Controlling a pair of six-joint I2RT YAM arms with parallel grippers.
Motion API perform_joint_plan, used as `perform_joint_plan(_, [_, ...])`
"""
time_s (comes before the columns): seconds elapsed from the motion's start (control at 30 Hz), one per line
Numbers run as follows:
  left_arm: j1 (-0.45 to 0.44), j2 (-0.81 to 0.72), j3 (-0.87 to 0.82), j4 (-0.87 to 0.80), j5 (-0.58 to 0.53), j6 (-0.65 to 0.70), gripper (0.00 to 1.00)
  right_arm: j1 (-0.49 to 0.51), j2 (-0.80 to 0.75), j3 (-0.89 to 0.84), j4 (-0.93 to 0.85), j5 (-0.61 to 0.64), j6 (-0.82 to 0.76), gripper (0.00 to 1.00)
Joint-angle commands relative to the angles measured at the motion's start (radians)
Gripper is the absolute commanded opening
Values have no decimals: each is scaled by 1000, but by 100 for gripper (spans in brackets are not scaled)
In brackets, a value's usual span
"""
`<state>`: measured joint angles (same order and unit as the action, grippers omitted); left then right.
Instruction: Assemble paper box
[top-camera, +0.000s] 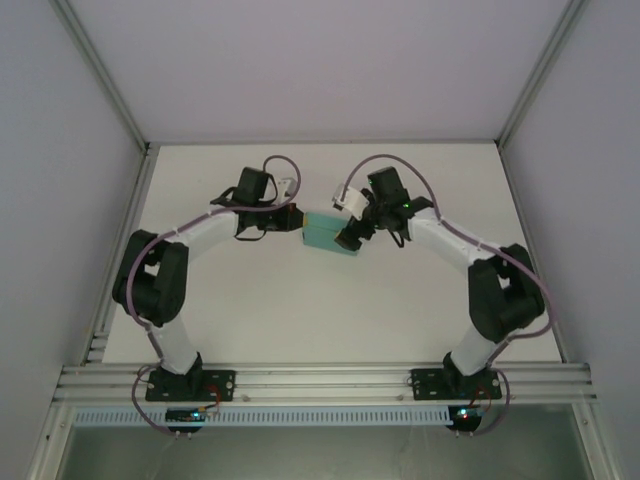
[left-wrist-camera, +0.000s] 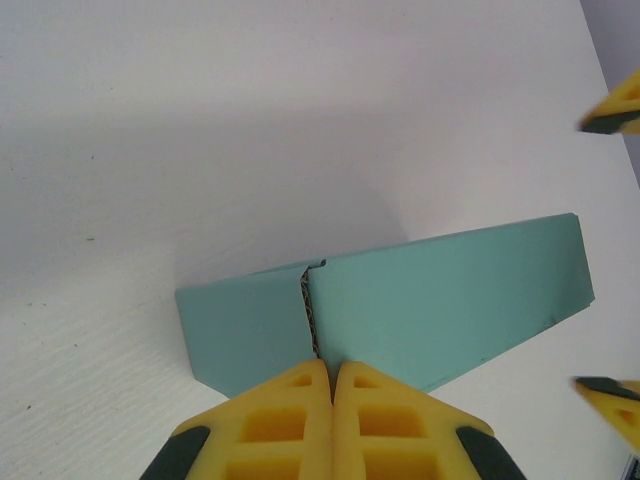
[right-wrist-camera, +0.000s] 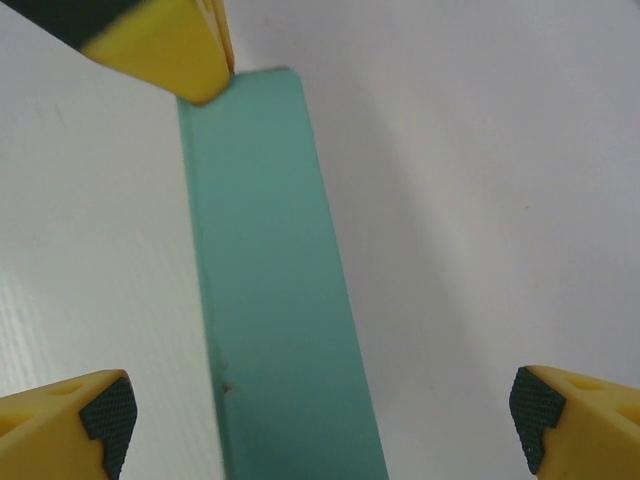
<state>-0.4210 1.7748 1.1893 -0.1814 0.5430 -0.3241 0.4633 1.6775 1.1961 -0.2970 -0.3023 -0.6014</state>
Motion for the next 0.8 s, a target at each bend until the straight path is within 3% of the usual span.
perform_joint_plan(0.0, [-7, 52, -10, -121, -42, 30, 0, 14, 73, 42, -96, 30, -71, 97])
perform_joint_plan(0.13, [-7, 48, -8, -121, -43, 33, 0, 26, 127, 79, -97, 84, -72, 86])
perform_joint_plan(0.37, [5, 32, -2, -109, -38, 21, 10, 50, 130, 50, 6, 291, -51, 43])
perform_joint_plan(0.43, [12, 18, 6, -100, -26, 13, 34, 68, 120, 30, 43, 390, -49, 35])
perform_joint_plan(0.57, [31, -54, 0, -80, -14, 6, 49, 124, 81, -60, 204, 644, -53, 36])
perform_joint_plan(0.63, [36, -106, -24, -64, -30, 8, 65, 160, 78, -124, 323, 757, -114, 37])
perform_joint_plan(0.73, [45, -183, -66, -77, -101, 4, 80, 190, 105, -189, 414, 840, -202, 37])
perform_joint_plan(0.77, [52, -206, -86, -81, -127, 4, 99, 199, 115, -205, 424, 855, -215, 37])
